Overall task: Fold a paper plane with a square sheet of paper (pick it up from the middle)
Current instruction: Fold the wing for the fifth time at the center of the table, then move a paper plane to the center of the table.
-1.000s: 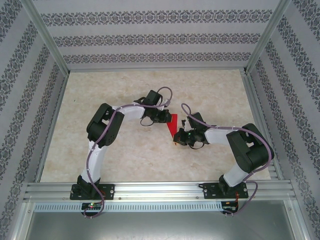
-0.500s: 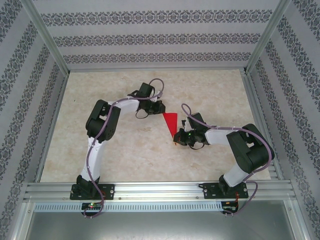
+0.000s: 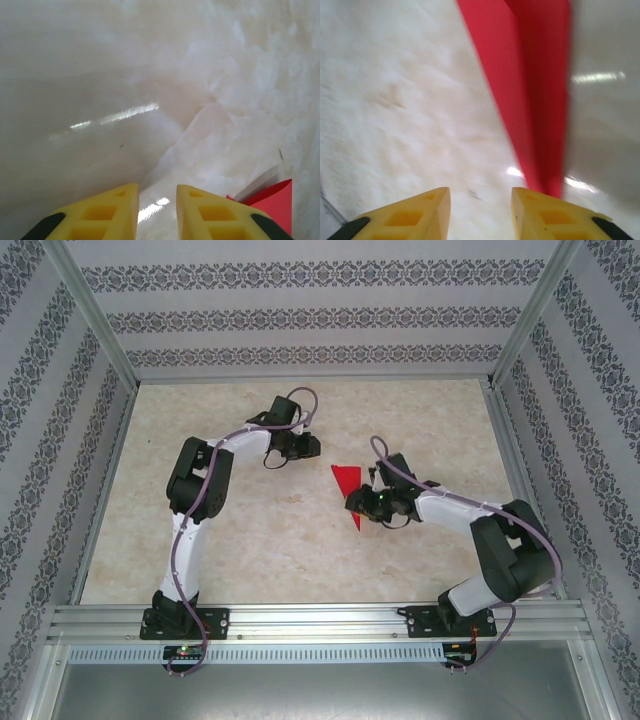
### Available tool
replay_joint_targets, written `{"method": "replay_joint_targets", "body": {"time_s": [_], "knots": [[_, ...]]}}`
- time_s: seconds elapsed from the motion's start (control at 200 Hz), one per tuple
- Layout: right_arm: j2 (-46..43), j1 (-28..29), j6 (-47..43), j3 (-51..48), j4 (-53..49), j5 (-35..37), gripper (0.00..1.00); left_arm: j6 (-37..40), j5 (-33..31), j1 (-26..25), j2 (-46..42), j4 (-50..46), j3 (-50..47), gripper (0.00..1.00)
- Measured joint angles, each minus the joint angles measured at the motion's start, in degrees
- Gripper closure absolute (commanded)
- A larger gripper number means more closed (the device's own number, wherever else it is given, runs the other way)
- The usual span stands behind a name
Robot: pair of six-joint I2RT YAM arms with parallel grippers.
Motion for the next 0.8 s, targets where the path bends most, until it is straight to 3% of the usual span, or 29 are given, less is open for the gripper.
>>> {"method": "replay_joint_targets", "body": {"time_s": [0.09, 0.275, 0.54, 0.804], "knots": [[-4.4, 0.0, -0.1, 3.8, -0.9, 2.2, 0.4, 0.0, -3.0, -0.3, -2.4, -3.2, 0.0, 0.64], [-11.8, -3.4, -2.7, 6.0, -4.6, 8.2, 0.27, -1.1, -8.7, -2.7, -8.7, -7.8, -0.6, 0.5], [-16.0, -12.9, -8.6, 4.2, -10.1, 17.0, 0.03, -4.5, -18.0, -12.7, -11.9, -14.4, -1.2, 0.34], [-17.7, -18.3, -11.6, -1.8, -8.7, 19.8, 0.02, -7.5, -24.7, -23.3, -9.7, -21.2, 1.9, 0.3]]}}
